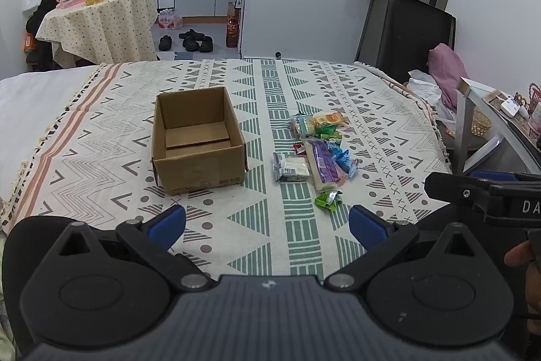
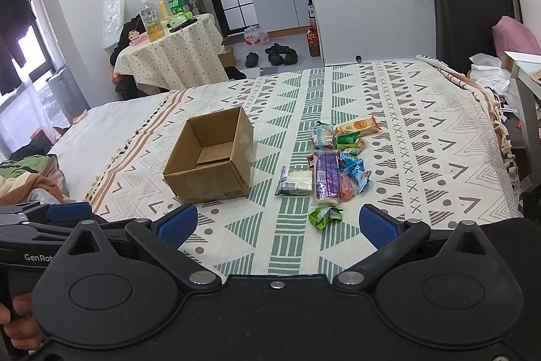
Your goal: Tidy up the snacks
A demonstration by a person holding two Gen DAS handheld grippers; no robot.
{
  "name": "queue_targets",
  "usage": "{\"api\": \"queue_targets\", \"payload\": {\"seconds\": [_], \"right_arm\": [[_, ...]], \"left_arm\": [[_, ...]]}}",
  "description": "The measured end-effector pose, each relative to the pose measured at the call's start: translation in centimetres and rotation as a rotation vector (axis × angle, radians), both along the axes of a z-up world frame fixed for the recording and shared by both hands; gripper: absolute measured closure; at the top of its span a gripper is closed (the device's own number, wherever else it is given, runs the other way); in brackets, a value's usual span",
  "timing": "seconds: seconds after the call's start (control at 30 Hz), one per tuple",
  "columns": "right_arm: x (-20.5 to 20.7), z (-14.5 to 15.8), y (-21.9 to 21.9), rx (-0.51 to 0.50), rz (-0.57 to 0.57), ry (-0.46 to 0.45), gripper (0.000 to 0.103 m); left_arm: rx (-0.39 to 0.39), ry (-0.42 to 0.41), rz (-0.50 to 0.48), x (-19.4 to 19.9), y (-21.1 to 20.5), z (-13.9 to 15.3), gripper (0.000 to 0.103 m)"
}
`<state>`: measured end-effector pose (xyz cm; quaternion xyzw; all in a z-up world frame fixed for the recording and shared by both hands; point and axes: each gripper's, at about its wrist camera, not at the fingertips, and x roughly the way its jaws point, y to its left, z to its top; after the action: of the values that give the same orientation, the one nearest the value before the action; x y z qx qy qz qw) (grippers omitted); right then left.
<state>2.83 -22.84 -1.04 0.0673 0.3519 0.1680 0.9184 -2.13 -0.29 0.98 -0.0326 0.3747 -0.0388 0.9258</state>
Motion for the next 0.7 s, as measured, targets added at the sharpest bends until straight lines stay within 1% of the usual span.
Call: {"api": "queue_targets", "payload": {"seconds": [0.23,0.33,0.53,0.7], "right_arm": [[0.1,0.0,-0.3,0.004,-0.005,0.000,0.000],[0.2,-0.1,-0.3,0.003,-0.004,0.000,0.000],[0.6,-0.5,-0.3,-0.013,-0.009,0.005,0.001],[1.5,-1.6,-0.4,0.003,0.001,0.032,0.003]], "left_arm": [[-0.018,-0.002,0.003,0.3,0.5,-0.2,0.001],[-0.022,-0.016,0.009,0.6,0.6,-0.3,0.001],[-0.035,-0.020,-0.007,1.8,0.5,-0.8,0.001],[-0.084,-0.008,0.002,3.6,0.4,-2.2,0.002]]}}
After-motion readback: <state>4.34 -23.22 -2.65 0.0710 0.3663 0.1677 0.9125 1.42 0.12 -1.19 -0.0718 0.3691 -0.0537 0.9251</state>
